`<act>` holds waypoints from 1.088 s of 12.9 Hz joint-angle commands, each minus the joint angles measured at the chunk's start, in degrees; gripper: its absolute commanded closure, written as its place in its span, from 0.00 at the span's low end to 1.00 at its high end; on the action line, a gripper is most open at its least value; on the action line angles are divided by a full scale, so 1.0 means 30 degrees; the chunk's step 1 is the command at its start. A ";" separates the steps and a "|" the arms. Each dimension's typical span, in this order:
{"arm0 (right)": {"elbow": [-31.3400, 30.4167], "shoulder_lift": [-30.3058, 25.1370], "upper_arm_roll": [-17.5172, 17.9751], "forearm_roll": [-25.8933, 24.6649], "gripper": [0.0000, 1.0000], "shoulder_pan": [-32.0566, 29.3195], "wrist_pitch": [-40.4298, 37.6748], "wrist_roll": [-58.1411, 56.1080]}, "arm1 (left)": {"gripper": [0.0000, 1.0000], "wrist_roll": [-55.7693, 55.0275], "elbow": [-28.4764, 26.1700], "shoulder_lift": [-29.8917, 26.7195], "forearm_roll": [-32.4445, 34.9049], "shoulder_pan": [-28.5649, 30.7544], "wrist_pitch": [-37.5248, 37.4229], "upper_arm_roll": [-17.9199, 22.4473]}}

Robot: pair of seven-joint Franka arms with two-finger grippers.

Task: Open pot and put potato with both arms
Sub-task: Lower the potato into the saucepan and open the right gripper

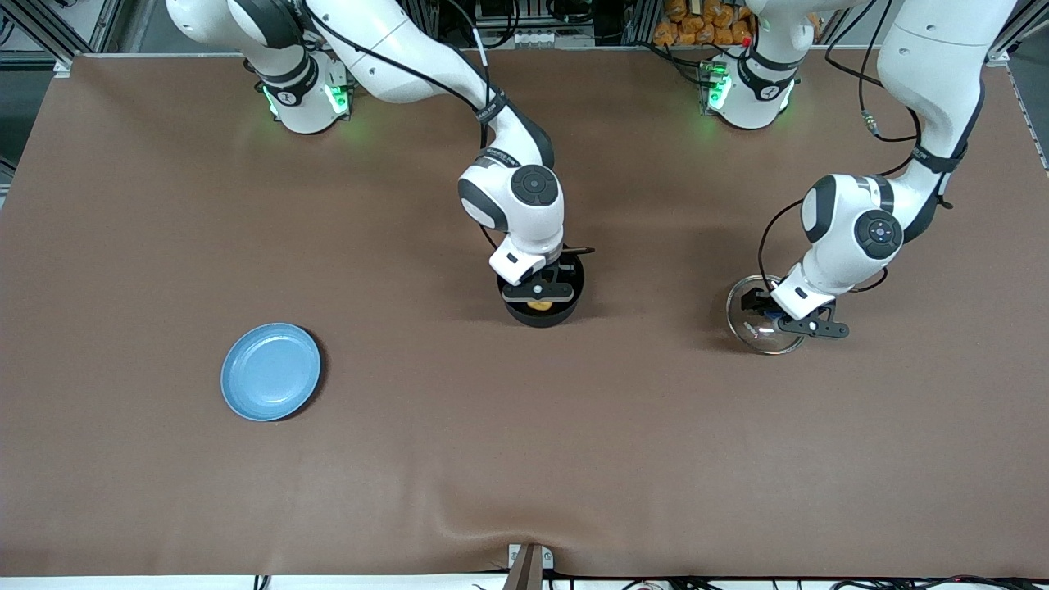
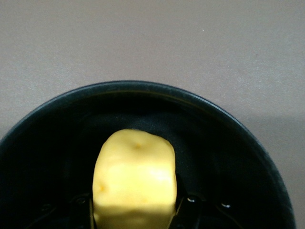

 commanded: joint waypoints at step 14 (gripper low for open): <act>0.0571 -0.5681 -0.0143 -0.0016 0.00 -0.0755 -0.6689 -0.0129 | 0.00 -0.0437 0.0154 -0.1234 -0.0314 0.0041 0.0289 -0.0387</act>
